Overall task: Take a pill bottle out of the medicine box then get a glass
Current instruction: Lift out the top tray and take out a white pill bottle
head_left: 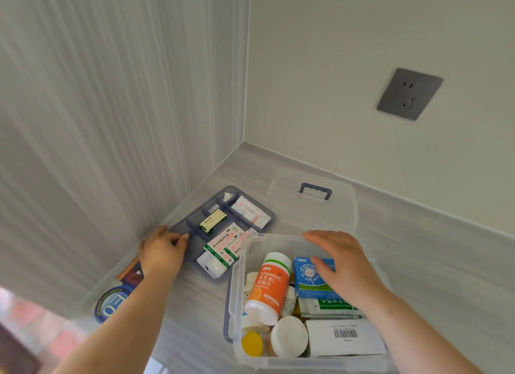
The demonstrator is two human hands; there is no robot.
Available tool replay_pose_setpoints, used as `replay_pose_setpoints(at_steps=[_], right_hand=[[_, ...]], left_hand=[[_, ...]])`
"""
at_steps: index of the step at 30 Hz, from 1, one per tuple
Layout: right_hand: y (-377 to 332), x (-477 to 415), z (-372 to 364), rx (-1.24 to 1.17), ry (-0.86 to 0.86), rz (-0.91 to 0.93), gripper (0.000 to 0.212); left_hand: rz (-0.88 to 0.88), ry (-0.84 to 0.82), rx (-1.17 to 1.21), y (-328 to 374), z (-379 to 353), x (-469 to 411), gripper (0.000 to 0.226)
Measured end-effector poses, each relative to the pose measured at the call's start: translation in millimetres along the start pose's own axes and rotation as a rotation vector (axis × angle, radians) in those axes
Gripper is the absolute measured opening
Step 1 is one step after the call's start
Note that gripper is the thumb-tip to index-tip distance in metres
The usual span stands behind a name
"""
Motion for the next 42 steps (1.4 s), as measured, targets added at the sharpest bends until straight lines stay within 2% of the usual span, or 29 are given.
replay_pose_setpoints(at_steps=[3, 6, 9, 11, 13, 14, 16, 18, 20, 22, 24, 29, 31, 34, 36, 38, 40, 41, 42], right_hand=[[2, 0, 1, -0.031, -0.002, -0.010, 0.048], [2, 3, 8, -0.087, 0.106, -0.010, 0.049], [-6, 10, 15, -0.140, 0.266, 0.046, 0.031], [-15, 11, 10, -0.225, 0.148, 0.029, 0.013], [-25, 11, -4, -0.328, -0.130, -0.053, 0.009], [-29, 10, -11, -0.369, -0.227, -0.089, 0.014], [-35, 6, -19, -0.336, -0.237, -0.135, 0.030], [-40, 1, -20, -0.093, -0.121, -0.182, 0.039], [-43, -5, -27, 0.179, -0.129, -0.230, 0.051], [-47, -9, -39, 0.273, -0.210, -0.283, 0.063], [-51, -13, -48, 0.247, -0.266, -0.328, 0.071], [-48, -13, -49, -0.004, -0.268, -0.373, 0.068], [-47, -12, -48, -0.142, -0.242, -0.353, 0.065], [-55, -10, -50, -0.515, -0.233, -0.295, 0.064], [-60, -8, -46, -0.732, -0.240, -0.246, 0.065], [-59, -8, -31, -0.831, -0.230, -0.187, 0.065], [-54, -8, -4, -0.888, -0.147, -0.127, 0.063], [-47, -6, 13, -0.912, -0.075, -0.109, 0.061], [-39, -4, 30, -0.931, 0.016, -0.092, 0.057]], left_hand=[[0.027, -0.010, 0.004, 0, 3, 11, 0.028], [-0.009, 0.015, 0.065, 7, 15, 29, 0.031], [-0.136, 0.044, 0.271, 27, 30, 58, 0.034], [-0.302, 0.015, 0.376, 49, 33, 87, 0.038], [-0.464, -0.044, 0.401, 70, 29, 118, 0.043], [-0.523, -0.085, 0.389, 78, 24, 131, 0.045], [-0.592, -0.134, 0.304, 84, 13, 148, 0.049], [-0.599, -0.118, 0.188, 82, 7, 151, 0.052], [-0.603, -0.095, 0.081, 81, 5, 147, 0.056], [-0.609, -0.098, 0.046, 81, 5, 147, 0.056], [-0.611, -0.107, 0.053, 82, 5, 149, 0.053], [-0.585, -0.086, 0.064, 81, 8, 149, 0.045], [-0.576, -0.101, 0.051, 82, 8, 149, 0.050], [-0.554, -0.127, 0.035, 82, 11, 149, 0.093], [-0.542, -0.137, 0.051, 81, 11, 149, 0.106], [-0.527, -0.159, 0.045, 80, 11, 148, 0.108], [-0.515, -0.189, 0.010, 81, 11, 148, 0.108], [-0.515, -0.199, -0.010, 82, 11, 148, 0.101], [-0.524, -0.197, -0.028, 83, 11, 148, 0.084]])
Point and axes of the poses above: each hand's wrist, its own x-axis away from the middle knuckle, its own z-axis out of the back of the hand, y = z × x, the point moved 4 cm from there along -x, towards the middle knuckle, and after that the axes turned 6 degrees about -y, right-handed, at the moved point
